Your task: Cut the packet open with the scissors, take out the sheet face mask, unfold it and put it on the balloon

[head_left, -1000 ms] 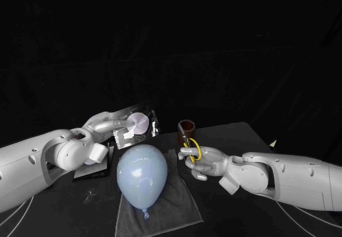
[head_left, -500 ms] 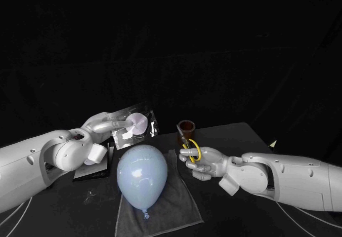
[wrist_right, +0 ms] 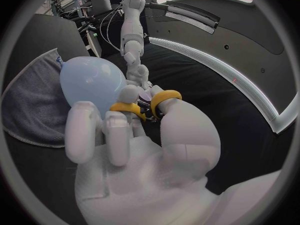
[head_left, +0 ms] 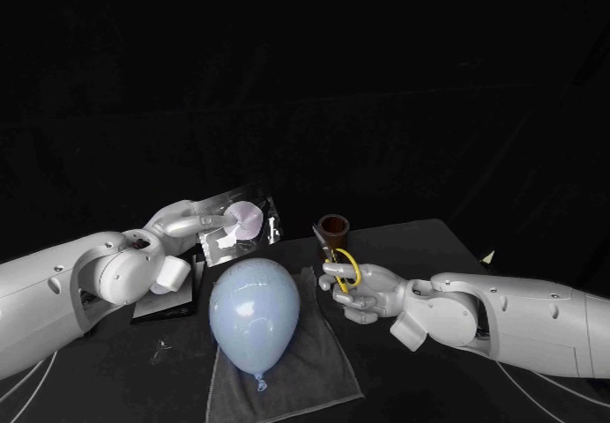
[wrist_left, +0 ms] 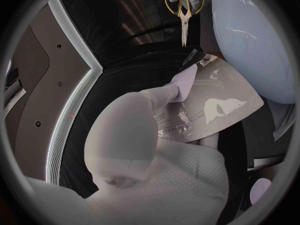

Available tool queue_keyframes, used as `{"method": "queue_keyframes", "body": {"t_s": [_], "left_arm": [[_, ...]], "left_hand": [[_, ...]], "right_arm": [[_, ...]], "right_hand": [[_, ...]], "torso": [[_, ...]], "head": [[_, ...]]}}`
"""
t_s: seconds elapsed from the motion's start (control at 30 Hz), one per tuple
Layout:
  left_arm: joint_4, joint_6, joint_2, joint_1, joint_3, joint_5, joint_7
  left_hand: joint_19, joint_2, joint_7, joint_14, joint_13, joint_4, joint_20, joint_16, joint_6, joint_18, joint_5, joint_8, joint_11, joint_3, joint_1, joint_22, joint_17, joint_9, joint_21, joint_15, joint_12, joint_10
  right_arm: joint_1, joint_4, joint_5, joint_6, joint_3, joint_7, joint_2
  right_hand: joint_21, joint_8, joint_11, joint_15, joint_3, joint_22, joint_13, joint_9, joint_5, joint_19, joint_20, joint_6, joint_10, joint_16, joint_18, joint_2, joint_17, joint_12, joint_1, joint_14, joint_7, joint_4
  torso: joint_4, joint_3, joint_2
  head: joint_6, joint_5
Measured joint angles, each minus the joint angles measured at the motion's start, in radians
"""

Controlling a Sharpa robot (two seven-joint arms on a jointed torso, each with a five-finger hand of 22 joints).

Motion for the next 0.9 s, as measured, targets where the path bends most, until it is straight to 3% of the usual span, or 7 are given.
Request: {"method": "queue_keyframes", "body": {"t_s": [0.07,0.13,0.3,0.43,0.57,0.7,0.9], "left_arm": [[0.0,0.0,0.0,0.0,0.0,0.0,0.0],[0.0,-0.001,-0.001,0.0,0.0,0.0,0.0],[0.0,-0.001,-0.001,0.0,0.0,0.0,0.0],[-0.001,-0.001,-0.003,0.0,0.0,0.0,0.0],[-0.001,-0.002,-0.005,0.0,0.0,0.0,-0.001],[-0.001,-0.002,-0.005,0.0,0.0,0.0,-0.001],[-0.001,-0.002,-0.006,0.0,0.0,0.0,-0.001]], "left_hand": [[0.0,-0.001,0.0,0.0,0.0,0.0,0.0,0.0,0.0,0.0,0.0,0.0,0.0,0.0,-0.001,0.0,0.0,0.0,0.0,0.0,0.0,0.0],[0.0,-0.001,0.0,0.0,0.0,0.0,0.0,0.0,0.0,0.0,0.0,0.0,0.0,0.0,-0.001,0.0,0.0,0.0,0.0,0.0,0.0,0.0],[0.0,-0.001,0.0,0.0,0.0,0.0,0.0,0.0,0.0,-0.001,0.0,-0.002,0.0,0.0,-0.001,0.0,0.001,0.0,0.0,0.0,0.0,0.0],[0.0,-0.001,0.0,0.0,0.0,-0.003,0.0,0.0,0.0,-0.001,0.0,-0.002,0.0,-0.003,-0.001,0.0,0.002,0.0,0.0,0.0,0.0,0.0],[0.0,-0.001,0.0,0.0,0.0,-0.003,0.0,0.0,0.0,-0.002,0.0,-0.002,0.0,-0.003,-0.001,0.0,0.002,0.0,0.0,0.0,0.0,0.0],[0.0,0.0,0.0,0.0,0.0,-0.003,0.0,0.0,0.0,-0.002,0.0,-0.003,0.0,-0.003,0.001,0.0,0.002,0.0,0.0,0.0,0.0,0.0],[0.0,0.001,-0.002,0.0,0.0,-0.003,0.0,0.0,-0.002,-0.003,0.0,-0.004,0.001,-0.003,0.004,0.0,0.002,0.0,0.0,0.0,0.0,-0.001]], "right_arm": [[0.0,-0.001,-0.01,-0.002,0.0,-0.002,0.0],[0.0,-0.001,-0.017,-0.004,0.0,-0.003,0.001],[0.0,-0.004,-0.033,-0.006,0.0,-0.007,0.001],[0.0,-0.005,-0.035,-0.004,0.0,-0.01,0.0],[0.0,-0.004,-0.033,-0.001,0.001,-0.015,-0.001],[0.0,-0.004,-0.03,0.004,0.001,-0.018,-0.002],[0.0,-0.004,-0.024,0.01,0.002,-0.018,-0.004]], "right_hand": [[0.012,-0.089,0.0,0.01,-0.02,0.0,0.0,-0.058,0.0,-0.002,0.019,0.0,0.0,0.0,0.0,-0.01,0.0,0.0,0.03,-0.001,0.0,-0.009],[0.014,-0.144,0.0,0.011,-0.035,0.0,0.0,-0.097,0.0,0.0,0.021,0.0,0.0,0.0,0.0,-0.009,0.0,-0.005,0.048,0.0,0.0,-0.01],[0.019,-0.208,0.001,0.011,-0.088,0.0,0.0,-0.165,0.0,0.002,0.027,0.0,-0.002,0.0,0.0,-0.014,0.0,-0.005,0.06,0.0,0.0,0.003],[0.019,-0.237,0.001,0.021,-0.151,-0.001,0.0,-0.211,0.0,0.002,0.037,0.0,-0.002,0.0,0.0,-0.015,0.0,-0.005,0.061,-0.001,0.0,0.032],[0.019,-0.244,0.002,0.032,-0.289,-0.001,0.0,-0.283,0.0,0.003,0.05,0.0,-0.002,0.0,-0.001,0.005,0.001,-0.006,0.113,0.0,0.0,0.088],[0.019,-0.187,0.002,0.04,-0.437,-0.001,0.0,-0.298,0.0,0.002,0.051,0.0,-0.002,-0.001,-0.001,0.052,0.001,-0.006,0.202,0.0,0.0,0.164],[0.019,-0.163,0.002,0.04,-0.477,-0.001,0.0,-0.308,0.0,0.002,0.051,0.0,-0.002,-0.003,-0.001,0.078,0.001,-0.006,0.241,0.0,0.0,0.189]], "torso": [[-0.0005,0.0001,0.0],[-0.0006,0.0001,0.0],[-0.0009,0.0005,0.0],[-0.0009,0.0005,0.0],[-0.0007,0.0006,0.0],[-0.0006,0.0007,0.0],[-0.0004,0.0005,0.0]], "head": [[0.0,0.0],[0.0,0.0],[0.0,0.0],[0.0,-0.001],[0.001,-0.001],[0.001,-0.001],[0.001,0.0]]}}
